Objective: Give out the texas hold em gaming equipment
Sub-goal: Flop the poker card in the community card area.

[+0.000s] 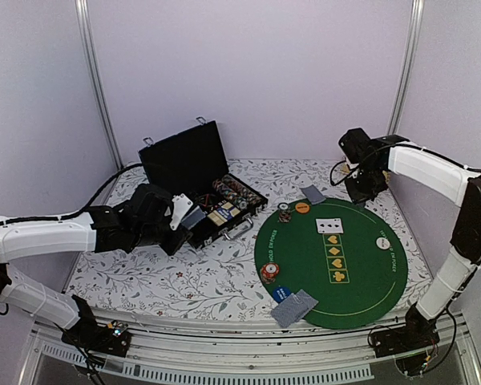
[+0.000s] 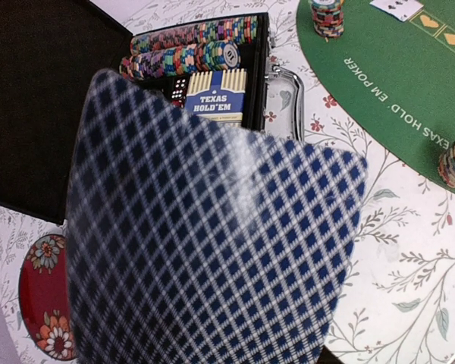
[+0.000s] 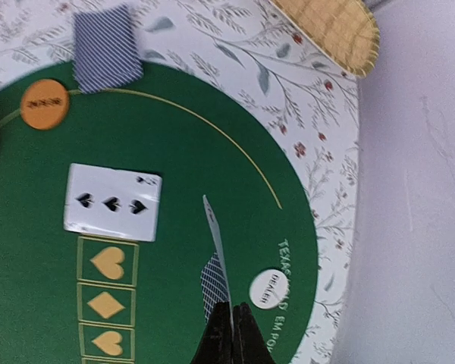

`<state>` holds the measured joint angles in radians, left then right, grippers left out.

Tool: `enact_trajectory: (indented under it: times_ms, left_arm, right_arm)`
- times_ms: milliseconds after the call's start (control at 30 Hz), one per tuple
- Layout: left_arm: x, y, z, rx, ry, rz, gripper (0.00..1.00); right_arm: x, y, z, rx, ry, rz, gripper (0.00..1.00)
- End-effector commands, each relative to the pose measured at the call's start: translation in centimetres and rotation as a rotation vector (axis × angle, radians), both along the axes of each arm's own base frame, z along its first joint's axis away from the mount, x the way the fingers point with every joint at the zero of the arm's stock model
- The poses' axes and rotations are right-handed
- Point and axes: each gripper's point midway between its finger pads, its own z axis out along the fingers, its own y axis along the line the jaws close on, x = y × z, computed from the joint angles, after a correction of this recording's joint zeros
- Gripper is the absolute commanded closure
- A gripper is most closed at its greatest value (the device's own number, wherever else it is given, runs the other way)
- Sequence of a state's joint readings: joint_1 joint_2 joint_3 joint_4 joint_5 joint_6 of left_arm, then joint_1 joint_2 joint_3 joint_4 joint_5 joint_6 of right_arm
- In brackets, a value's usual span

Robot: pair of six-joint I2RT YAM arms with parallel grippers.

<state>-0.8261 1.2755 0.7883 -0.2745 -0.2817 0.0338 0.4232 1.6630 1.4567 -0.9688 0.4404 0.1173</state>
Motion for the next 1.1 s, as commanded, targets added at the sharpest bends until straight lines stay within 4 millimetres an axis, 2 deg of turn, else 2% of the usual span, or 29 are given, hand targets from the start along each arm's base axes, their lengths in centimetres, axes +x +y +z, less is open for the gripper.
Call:
enact_trajectory:
  times_ms: [0,100,167,267,367,467,600,867,1067]
  left_arm:
    - [0.2,-0.7,0.8,-0.021,-0.025,-0.013,0.62]
    - [0.1,-0.6,0.9,-0.022,-0.028,-0.012,0.62]
    - [0.1,-0.6,0.9,-0.023,-0.027,-0.012,0.62]
    - [0.1,-0.6,0.9,-0.021,-0.028,-0.012,0.62]
    - [0.2,-0.5,0.9,-0.019,-0.030,-0.009,0.62]
    - [0.2,-0.5,0.9,-0.018,-0.030,-0.009,0.62]
    - [0.2,-0.5,0.9,-0.015,-0.030,-0.009,0.62]
    - [0.2,-0.4,0.9,-0.015,-0.033,-0.006,0.62]
    - [0.2,-0.4,1.0,-0.017,-0.033,-0.006,0.62]
  right_arm:
    - [-2.3,-4.5,-3.9,-0.265,0.154,-0.126,0.98]
    - [-3.5,-4.1,-8.3,-0.269,0.290,-0.137,0.98]
    - [-4.3,-3.1,-10.8,-0.221,0.370,-0.132,0.98]
    - [-5.3,-0.2,-14.0,-0.116,0.460,-0.081,0.98]
    - [-6.1,4.0,-16.5,0.086,0.534,-0.009,0.98]
    - [-5.7,6.6,-17.1,0.218,0.538,0.035,0.98]
    - [-4.9,9.2,-16.6,0.357,0.511,0.076,0.98]
    - [-3.9,11.2,-16.8,0.454,0.500,0.084,0.98]
    - [-3.2,11.1,-16.5,0.472,0.466,0.058,0.98]
